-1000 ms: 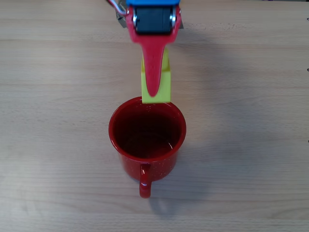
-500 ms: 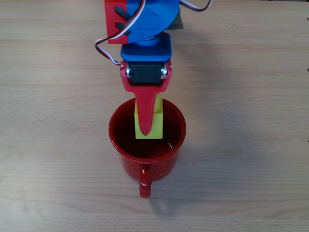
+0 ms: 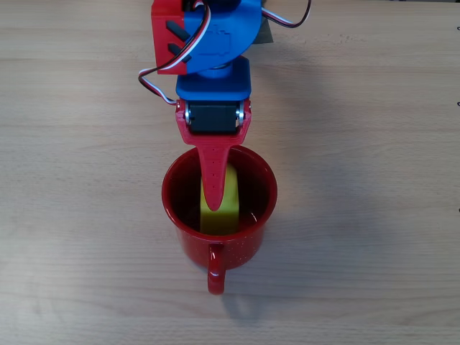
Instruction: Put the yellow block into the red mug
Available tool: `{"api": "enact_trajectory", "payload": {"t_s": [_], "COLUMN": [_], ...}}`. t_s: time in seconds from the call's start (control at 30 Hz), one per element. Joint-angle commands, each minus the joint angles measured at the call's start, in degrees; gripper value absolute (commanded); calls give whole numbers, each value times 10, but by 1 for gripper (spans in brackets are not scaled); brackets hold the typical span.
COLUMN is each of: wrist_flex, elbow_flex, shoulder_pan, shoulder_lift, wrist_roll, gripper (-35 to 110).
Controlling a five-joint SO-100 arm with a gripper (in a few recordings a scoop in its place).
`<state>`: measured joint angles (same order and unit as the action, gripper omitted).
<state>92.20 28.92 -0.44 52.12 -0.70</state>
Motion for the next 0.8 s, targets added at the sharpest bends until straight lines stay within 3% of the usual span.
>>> {"api": "enact_trajectory", "payload": {"t_s": [0.0,0.47,0.77], "wrist_flex": [-3,-2,10], "elbow_flex": [-33,-25,-11], "shoulder_pan": [-4,-4,-7], "shoulder_lift": [41,68,90], "wrist_roll": [4,18,27], "gripper": [25,25,34]}}
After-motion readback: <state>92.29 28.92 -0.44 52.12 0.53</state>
